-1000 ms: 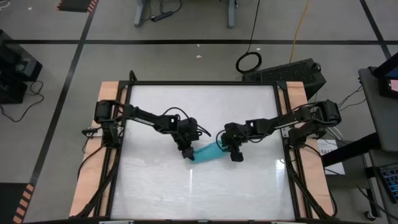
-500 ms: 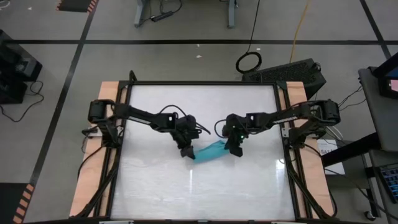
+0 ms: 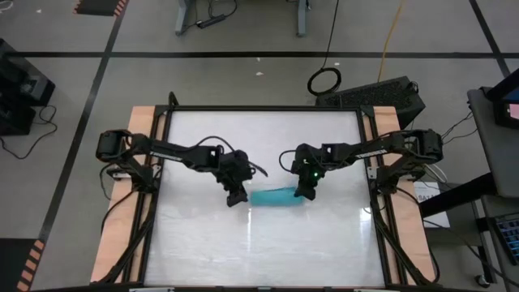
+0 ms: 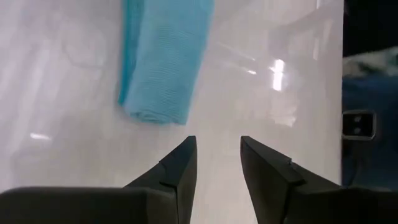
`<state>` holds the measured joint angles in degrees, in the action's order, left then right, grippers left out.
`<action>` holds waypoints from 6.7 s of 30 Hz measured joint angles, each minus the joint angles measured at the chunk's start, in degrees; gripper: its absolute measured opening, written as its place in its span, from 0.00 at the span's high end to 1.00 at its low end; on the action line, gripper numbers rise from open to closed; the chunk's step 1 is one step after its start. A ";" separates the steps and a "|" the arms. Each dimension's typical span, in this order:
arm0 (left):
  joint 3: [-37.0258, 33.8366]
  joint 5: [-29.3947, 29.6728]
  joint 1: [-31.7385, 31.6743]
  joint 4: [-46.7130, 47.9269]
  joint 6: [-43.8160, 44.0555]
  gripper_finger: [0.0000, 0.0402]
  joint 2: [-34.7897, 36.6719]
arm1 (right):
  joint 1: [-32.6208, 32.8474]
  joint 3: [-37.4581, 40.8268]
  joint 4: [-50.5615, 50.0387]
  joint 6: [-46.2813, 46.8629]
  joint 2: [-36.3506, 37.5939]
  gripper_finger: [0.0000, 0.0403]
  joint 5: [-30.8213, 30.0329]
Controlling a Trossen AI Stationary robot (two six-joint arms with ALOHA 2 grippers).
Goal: Roll towel
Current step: Roll the blue microfiber towel, then return to Home Position
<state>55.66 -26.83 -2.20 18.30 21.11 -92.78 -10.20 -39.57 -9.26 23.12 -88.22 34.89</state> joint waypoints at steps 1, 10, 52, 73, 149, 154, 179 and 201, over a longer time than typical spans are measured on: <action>0.00 0.96 0.97 -0.29 -0.94 0.68 0.20 | 0.02 0.00 0.02 0.58 -0.35 0.99 0.19; 5.33 22.75 10.33 -1.83 -17.36 0.68 0.27 | 0.13 -0.02 2.14 4.95 -8.73 0.99 5.90; 6.49 23.43 7.64 -11.42 -28.06 0.68 -13.67 | -9.04 -0.31 4.70 12.20 -8.84 0.96 19.68; 6.51 20.92 5.47 -11.78 -25.89 0.68 -15.90 | -9.91 -0.33 4.15 -5.36 4.23 0.51 15.83; 9.62 39.77 5.31 24.12 -15.67 0.68 33.38 | 3.43 -0.26 -31.21 -4.36 80.06 0.63 -26.56; -1.28 40.87 5.34 23.16 -7.37 0.68 44.83 | 3.41 -0.63 -36.40 -1.54 88.06 0.64 -31.63; -42.27 49.20 7.26 -5.59 7.24 0.68 73.56 | 3.06 12.96 -28.03 7.75 87.53 0.64 -38.21; -53.09 52.16 7.33 -15.71 7.82 0.68 81.87 | 3.08 32.99 -8.80 6.83 88.03 0.64 -34.78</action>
<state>2.57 25.33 5.13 2.59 28.93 -10.91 -7.12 -6.58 -18.06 29.95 -0.19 0.10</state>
